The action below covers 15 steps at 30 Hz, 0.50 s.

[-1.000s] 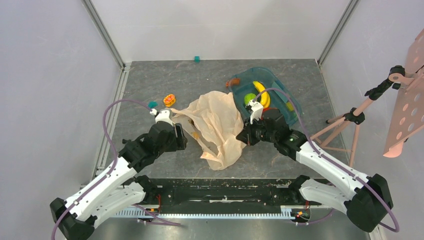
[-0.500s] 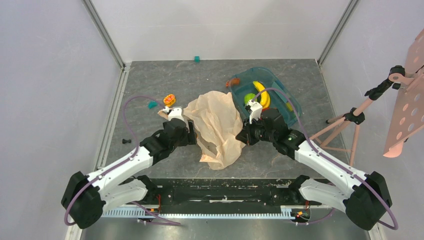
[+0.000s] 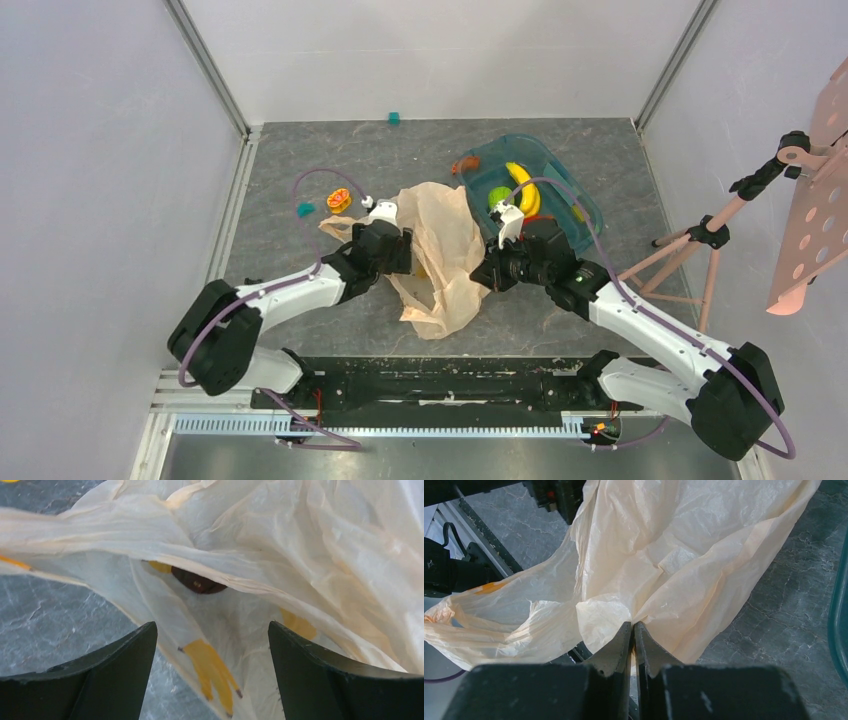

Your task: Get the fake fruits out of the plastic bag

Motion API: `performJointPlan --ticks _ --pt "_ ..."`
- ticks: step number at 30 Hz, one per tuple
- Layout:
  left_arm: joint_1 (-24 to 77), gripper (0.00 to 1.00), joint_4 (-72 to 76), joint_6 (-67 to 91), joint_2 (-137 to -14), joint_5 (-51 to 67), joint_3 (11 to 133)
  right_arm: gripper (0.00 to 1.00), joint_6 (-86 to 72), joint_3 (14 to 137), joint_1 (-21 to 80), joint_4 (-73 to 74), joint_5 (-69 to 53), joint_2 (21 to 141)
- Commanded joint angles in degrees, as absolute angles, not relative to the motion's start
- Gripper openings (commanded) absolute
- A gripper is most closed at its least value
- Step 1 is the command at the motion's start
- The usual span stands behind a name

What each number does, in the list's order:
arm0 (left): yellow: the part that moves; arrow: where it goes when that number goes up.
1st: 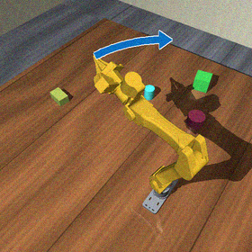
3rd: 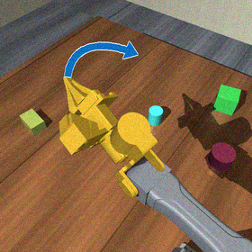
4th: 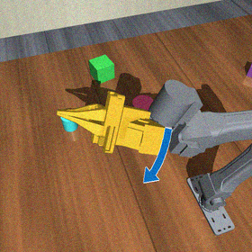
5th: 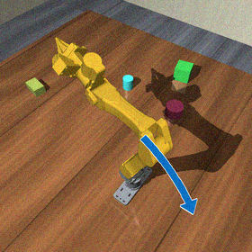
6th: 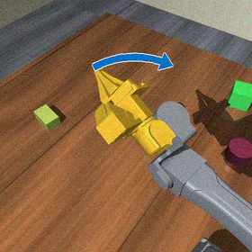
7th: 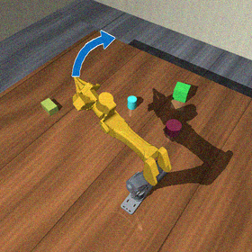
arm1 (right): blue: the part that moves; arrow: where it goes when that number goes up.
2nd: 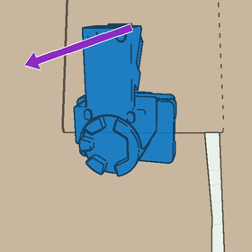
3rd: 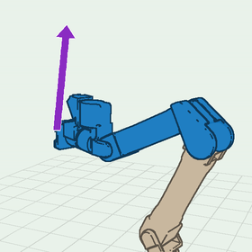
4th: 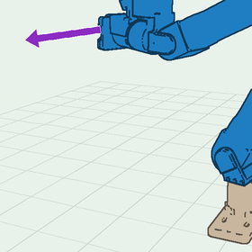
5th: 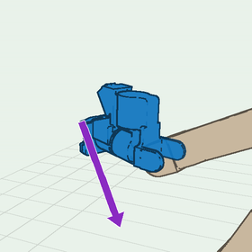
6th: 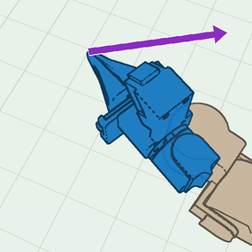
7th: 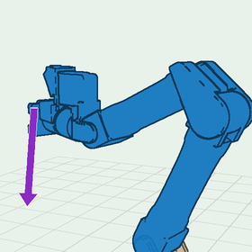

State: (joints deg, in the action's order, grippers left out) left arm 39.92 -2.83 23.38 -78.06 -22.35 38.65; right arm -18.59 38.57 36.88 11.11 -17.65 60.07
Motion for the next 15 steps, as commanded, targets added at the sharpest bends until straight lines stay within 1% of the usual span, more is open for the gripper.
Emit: performJointPlan --ticks 1,7,15 --pt "39.75 0.89 3.69 17.3 -82.16 -24.92 43.06 0.08 -18.97 37.89 36.81 8.24 -18.72 59.83" --pt "39.3 0.92 4.13 14.76 -88.0 -28.03 47.53 0.08 -19.24 37.37 36.83 7.66 -19.45 59.99" --pt "37.0 0.91 4.79 14.15 -95.29 -27.28 52.1 0.08 -19.39 37.27 36.77 7.21 -20.29 60.5"
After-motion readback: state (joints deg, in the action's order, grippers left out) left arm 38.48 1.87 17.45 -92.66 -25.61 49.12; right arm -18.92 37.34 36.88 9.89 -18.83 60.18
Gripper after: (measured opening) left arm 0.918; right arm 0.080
